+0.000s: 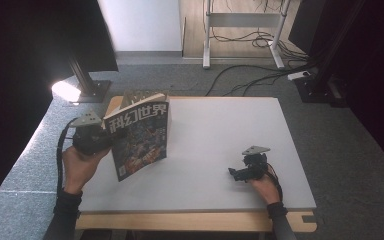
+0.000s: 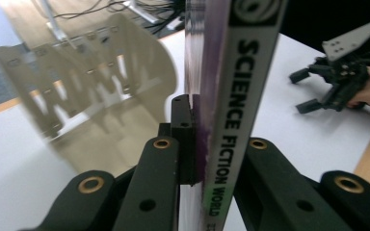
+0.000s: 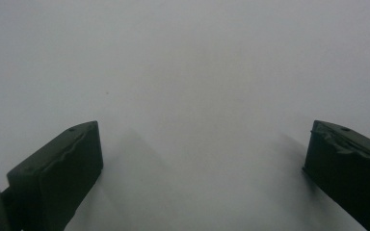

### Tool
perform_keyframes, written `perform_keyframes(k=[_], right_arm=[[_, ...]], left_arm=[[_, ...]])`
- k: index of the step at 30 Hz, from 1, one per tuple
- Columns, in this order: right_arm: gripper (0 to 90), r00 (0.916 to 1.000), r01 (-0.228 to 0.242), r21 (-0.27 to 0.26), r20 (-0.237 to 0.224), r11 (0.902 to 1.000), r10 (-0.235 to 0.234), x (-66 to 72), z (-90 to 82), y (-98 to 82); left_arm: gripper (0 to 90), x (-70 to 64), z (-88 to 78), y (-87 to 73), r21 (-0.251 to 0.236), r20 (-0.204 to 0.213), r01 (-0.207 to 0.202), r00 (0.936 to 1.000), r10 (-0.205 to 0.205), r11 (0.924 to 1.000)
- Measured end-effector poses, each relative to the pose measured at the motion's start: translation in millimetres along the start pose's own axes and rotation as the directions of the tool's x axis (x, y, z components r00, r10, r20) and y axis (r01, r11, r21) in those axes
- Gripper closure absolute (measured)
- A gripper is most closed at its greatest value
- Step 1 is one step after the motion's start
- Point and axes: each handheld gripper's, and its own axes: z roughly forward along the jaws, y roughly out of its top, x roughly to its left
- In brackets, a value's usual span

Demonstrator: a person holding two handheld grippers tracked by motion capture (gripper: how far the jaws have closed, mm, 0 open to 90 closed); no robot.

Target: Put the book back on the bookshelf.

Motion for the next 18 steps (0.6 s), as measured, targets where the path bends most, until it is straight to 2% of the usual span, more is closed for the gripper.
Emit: perform_keyframes(k=[7, 12, 16, 18], right_arm=[[0.0, 1.0, 0.003, 0.003, 0.008, 1.0, -0.003, 1.5, 0.7, -0.3], [0.0, 1.0, 0.004, 0.002, 0.008, 1.0, -0.004, 1.5, 0.7, -0.4], [0.0, 0.9999, 0.006, 0.002, 0.009, 1.0, -0.006, 1.6, 0.8, -0.5], [0.0, 0.9999, 0.006, 0.002, 0.009, 1.0, -0.006, 1.6, 0.8, -0.5]], left_arm=[[82.8, 16.7, -19.3, -5.3, -0.003, -0.067, 0.033, 0.9972, -0.033, 0.9994], [82.9, 32.4, -30.5, -8.7, -0.013, -0.114, 0.072, 0.9908, -0.073, 0.9973], [82.9, 42.8, -32.0, -7.8, -0.022, -0.148, 0.1, 0.9838, -0.102, 0.9947], [82.8, 48.1, -29.6, -6.7, -0.024, -0.149, 0.106, 0.9829, -0.109, 0.994]])
